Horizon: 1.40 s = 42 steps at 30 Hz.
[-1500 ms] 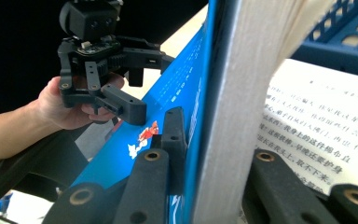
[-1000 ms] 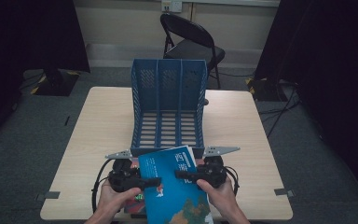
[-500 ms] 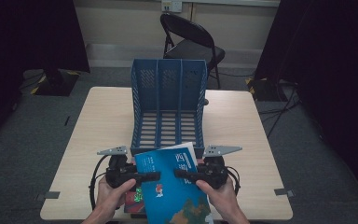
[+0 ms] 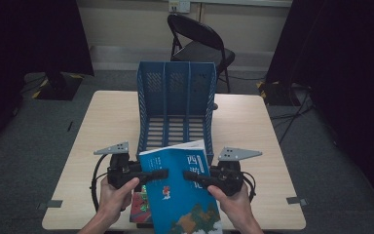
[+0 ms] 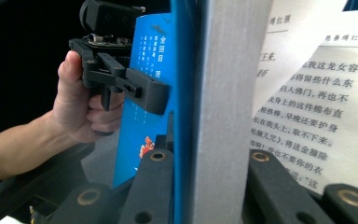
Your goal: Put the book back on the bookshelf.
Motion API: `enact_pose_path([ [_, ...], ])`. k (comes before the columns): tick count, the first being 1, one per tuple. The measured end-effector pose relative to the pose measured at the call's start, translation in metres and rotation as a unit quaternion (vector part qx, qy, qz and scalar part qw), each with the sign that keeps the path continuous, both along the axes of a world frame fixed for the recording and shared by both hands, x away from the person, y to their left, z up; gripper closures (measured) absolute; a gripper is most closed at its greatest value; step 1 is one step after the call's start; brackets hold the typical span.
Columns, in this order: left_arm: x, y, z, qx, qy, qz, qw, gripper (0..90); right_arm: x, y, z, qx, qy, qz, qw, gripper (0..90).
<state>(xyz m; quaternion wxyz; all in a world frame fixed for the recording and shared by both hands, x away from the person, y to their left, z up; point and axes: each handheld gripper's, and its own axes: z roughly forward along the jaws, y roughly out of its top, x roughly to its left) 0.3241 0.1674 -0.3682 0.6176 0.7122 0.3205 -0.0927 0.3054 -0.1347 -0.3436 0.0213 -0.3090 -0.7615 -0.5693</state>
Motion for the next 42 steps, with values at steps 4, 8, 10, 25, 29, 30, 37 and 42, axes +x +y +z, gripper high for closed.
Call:
enact_pose_path([
  [4,0.0,0.0,0.016,0.008,-0.022,0.004,0.9997,56.1,0.001,0.001,0.01,0.009,-0.013,0.0,0.9999,79.0],
  [8,0.002,0.001,0.033,0.017,-0.05,0.013,0.9985,57.9,0.004,0.002,0.024,0.017,-0.037,-0.005,0.9991,79.1],
  [10,0.004,0.001,0.042,0.016,-0.065,0.021,0.9975,58.7,0.005,0.003,0.027,0.016,-0.045,-0.009,0.9988,79.1],
  [25,0.001,0.001,0.056,0.034,-0.158,0.043,0.9858,58.8,0.019,0.007,0.031,0.02,-0.102,-0.001,0.9946,77.2],
  [29,-0.01,0.0,0.057,0.043,-0.181,0.041,0.9818,58.9,0.014,0.004,0.027,0.017,-0.111,0.003,0.9937,71.7],
  [30,-0.013,-0.002,0.057,0.044,-0.187,0.035,0.9807,59.0,0.01,0.001,0.026,0.014,-0.112,0.001,0.9936,69.5],
  [37,-0.019,-0.007,0.056,0.054,-0.202,0.049,0.9768,59.2,0.003,-0.01,0.021,-0.015,-0.128,-0.031,0.9912,61.0],
  [42,-0.022,-0.006,0.055,0.054,-0.205,0.043,0.9763,59.5,0.004,-0.023,0.012,-0.032,-0.125,-0.058,0.9899,51.9],
])
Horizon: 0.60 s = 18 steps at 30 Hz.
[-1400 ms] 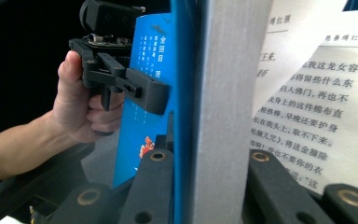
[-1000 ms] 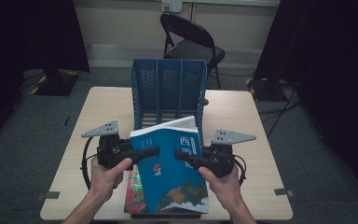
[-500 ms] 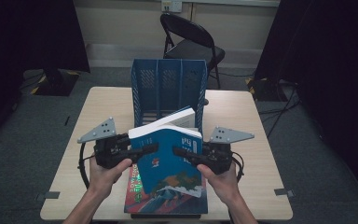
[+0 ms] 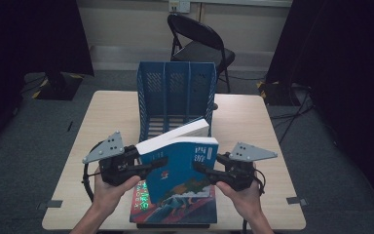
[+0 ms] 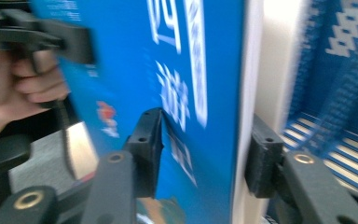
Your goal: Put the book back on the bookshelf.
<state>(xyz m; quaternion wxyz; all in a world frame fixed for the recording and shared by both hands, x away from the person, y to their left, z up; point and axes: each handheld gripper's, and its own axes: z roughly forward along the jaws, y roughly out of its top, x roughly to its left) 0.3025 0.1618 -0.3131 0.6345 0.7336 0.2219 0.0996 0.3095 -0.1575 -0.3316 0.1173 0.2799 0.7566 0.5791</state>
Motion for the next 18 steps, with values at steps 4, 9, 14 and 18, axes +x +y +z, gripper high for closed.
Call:
enact_pose_path([
  [4,-0.001,0.001,0.0,0.0,0.0,0.001,1.0,59.7,0.008,-0.009,-0.007,0.0,0.009,-0.014,0.9999,46.2],
  [9,-0.003,0.0,-0.001,-0.005,-0.002,0.004,1.0,59.5,0.02,-0.01,-0.016,0.007,0.018,0.004,0.9998,39.5],
  [14,0.002,-0.001,-0.003,-0.003,0.018,-0.003,0.9998,58.3,0.023,-0.009,-0.019,0.012,0.031,0.015,0.9993,44.6],
  [18,0.004,-0.004,-0.005,0.003,0.022,-0.013,0.9997,57.5,0.022,-0.009,-0.019,0.012,0.031,0.015,0.9994,44.7],
])
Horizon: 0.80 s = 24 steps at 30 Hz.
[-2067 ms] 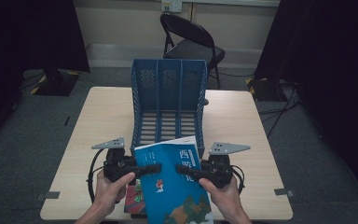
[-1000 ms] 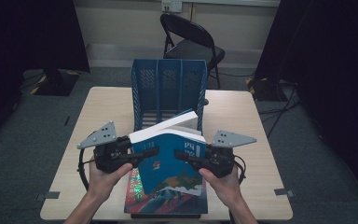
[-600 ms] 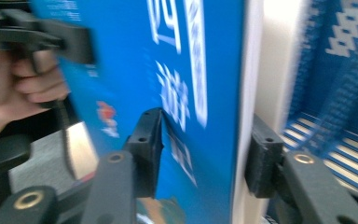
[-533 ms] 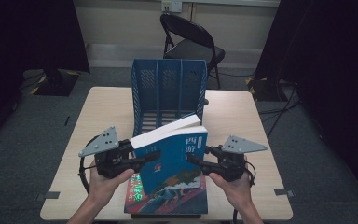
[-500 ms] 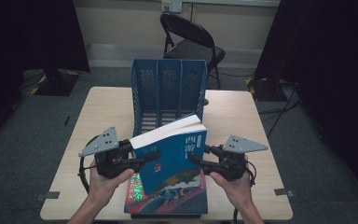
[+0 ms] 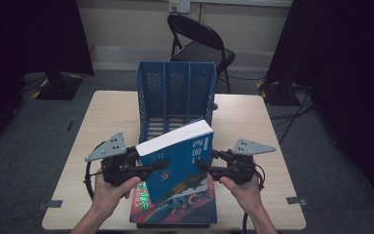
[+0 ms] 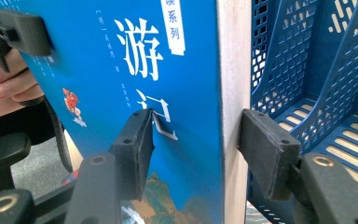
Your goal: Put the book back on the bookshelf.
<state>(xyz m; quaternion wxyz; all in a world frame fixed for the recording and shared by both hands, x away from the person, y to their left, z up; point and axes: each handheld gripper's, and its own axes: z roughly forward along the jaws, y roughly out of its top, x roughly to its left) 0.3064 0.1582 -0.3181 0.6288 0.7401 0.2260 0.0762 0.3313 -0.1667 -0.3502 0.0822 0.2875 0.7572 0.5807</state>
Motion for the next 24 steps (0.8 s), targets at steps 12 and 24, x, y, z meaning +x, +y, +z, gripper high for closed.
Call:
enact_pose_path([
  [12,0.0,-0.019,-0.017,0.029,-0.021,0.008,0.9993,56.2,-0.003,-0.003,0.001,-0.003,-0.002,0.007,1.0,45.4],
  [24,0.001,-0.021,-0.017,0.023,-0.014,0.024,0.9994,59.0,-0.001,-0.001,0.002,-0.008,0.0,0.004,1.0,44.1],
])
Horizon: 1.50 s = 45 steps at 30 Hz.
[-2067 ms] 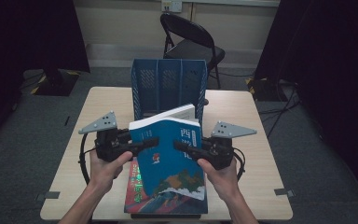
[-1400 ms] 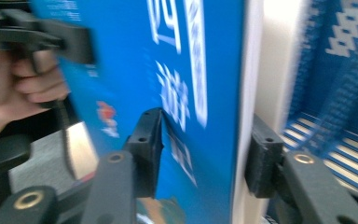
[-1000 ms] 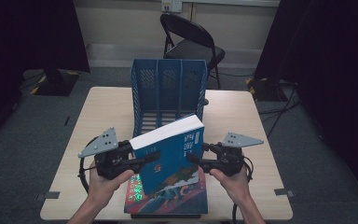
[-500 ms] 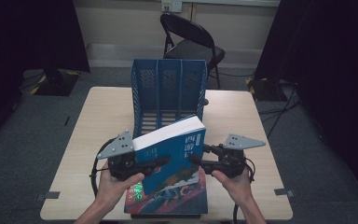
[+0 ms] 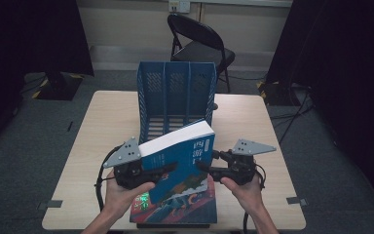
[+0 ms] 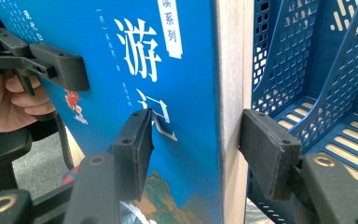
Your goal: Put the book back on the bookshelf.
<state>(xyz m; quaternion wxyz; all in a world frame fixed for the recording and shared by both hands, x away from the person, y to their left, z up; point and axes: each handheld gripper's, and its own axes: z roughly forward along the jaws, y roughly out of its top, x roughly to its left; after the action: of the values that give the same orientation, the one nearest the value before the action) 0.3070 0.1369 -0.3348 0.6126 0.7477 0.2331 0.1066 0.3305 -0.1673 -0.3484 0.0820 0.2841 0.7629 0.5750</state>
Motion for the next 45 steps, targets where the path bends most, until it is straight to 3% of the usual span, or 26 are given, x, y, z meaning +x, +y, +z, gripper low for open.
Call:
enact_pose_path([
  [7,-0.001,-0.001,0.0,0.006,-0.006,0.014,0.9999,60.9,0.001,0.0,0.0,0.001,0.001,0.0,1.0,44.2],
  [12,0.004,0.003,0.0,-0.007,0.019,0.011,0.9997,61.3,0.004,-0.001,-0.001,0.012,0.007,0.008,0.9999,44.0],
  [18,0.006,0.007,0.001,-0.007,0.028,0.018,0.9994,61.4,0.006,0.0,-0.003,0.01,0.009,0.011,0.9998,42.4],
  [20,0.008,0.014,0.002,-0.013,0.05,0.025,0.9984,61.4,0.005,-0.003,-0.004,0.009,0.01,0.005,0.9999,41.8],
  [31,0.01,0.033,0.007,-0.006,0.072,0.029,0.997,61.5,0.002,-0.016,-0.014,0.005,0.018,-0.011,0.9998,42.1],
  [37,0.01,0.04,0.01,-0.004,0.075,0.033,0.9966,61.6,0.003,-0.022,-0.022,-0.003,0.031,-0.03,0.999,40.7],
  [45,0.011,0.047,0.02,0.005,0.072,0.042,0.9965,61.8,0.004,-0.026,-0.021,-0.002,0.026,-0.036,0.999,41.4],
])
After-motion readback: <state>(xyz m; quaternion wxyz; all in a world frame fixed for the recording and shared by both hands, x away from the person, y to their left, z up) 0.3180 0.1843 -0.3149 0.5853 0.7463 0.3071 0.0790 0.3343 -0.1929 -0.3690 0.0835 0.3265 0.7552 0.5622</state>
